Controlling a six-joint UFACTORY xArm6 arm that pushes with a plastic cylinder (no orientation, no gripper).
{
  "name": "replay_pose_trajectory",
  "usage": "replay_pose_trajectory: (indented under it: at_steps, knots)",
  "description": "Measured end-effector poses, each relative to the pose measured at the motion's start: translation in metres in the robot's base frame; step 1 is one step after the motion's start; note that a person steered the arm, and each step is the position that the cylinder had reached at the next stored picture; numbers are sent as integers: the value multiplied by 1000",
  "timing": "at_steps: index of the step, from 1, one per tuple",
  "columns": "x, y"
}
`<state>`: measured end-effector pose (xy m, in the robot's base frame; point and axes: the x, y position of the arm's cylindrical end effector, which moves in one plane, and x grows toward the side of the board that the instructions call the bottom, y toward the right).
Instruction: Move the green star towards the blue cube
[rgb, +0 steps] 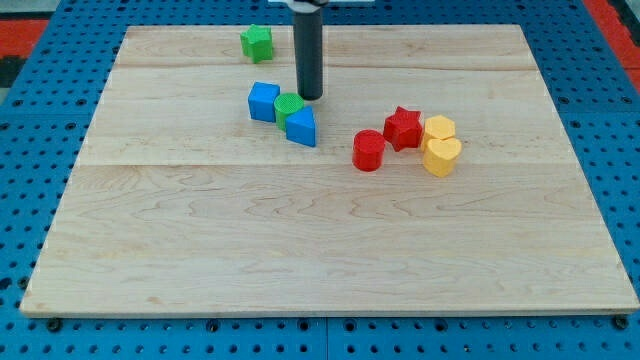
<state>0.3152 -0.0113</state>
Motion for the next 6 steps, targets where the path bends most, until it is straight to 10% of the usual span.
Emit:
replay_pose_trajectory:
  at_steps: [2, 4, 6]
  knots:
    - [-65, 67]
    - [-120, -70]
    - [-87, -110]
